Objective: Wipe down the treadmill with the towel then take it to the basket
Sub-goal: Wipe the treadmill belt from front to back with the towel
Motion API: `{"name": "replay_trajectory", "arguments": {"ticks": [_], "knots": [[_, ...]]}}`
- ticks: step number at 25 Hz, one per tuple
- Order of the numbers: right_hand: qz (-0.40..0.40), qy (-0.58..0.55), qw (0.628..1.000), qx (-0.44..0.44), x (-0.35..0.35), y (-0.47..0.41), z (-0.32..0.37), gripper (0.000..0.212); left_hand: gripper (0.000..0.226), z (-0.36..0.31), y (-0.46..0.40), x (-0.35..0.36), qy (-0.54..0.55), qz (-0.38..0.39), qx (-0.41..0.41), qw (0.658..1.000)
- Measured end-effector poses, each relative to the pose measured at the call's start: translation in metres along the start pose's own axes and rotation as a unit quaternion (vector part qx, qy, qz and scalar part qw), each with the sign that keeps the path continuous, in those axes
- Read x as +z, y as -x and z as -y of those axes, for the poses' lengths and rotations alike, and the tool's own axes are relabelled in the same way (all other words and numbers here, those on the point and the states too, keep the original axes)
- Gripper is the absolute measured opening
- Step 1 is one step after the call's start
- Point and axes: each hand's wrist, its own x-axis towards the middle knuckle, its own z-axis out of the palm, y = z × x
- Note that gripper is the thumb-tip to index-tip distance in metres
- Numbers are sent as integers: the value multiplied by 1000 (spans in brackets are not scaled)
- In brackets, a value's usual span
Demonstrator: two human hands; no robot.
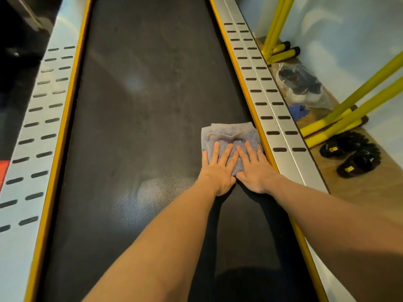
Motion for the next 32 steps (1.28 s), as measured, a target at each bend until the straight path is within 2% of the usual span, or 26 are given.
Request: {"name": "replay_trajectory", "arguments": {"ticks": [5, 11, 15, 21, 24, 28, 32], "knots": [[-14, -15, 1000, 8, 19, 50, 3, 85, 75, -27, 31, 20, -11, -16, 6, 1000], [-83, -57, 995, 12, 27, 51, 10, 88, 72, -26, 30, 26, -13, -37, -12, 999], [-124, -39, 991, 19, 28, 54, 11, 78, 70, -25, 29, 29, 3, -79, -6, 997], [-127, -36, 991, 25, 22, 62, 37, 75, 70, -4, 47, 37, -1, -114, 12, 993], [-115, -40, 993, 0, 19, 60, 78, 73, 71, 28, 75, 43, -6, -109, 4, 994], [-109, -77, 988, -74, 11, 40, 184, 84, 82, 120, 146, 54, -10, -112, -38, 993], [-116, -79, 983, -115, 2, 13, 306, 82, 68, 223, 210, 69, -29, -127, -91, 987]]}}
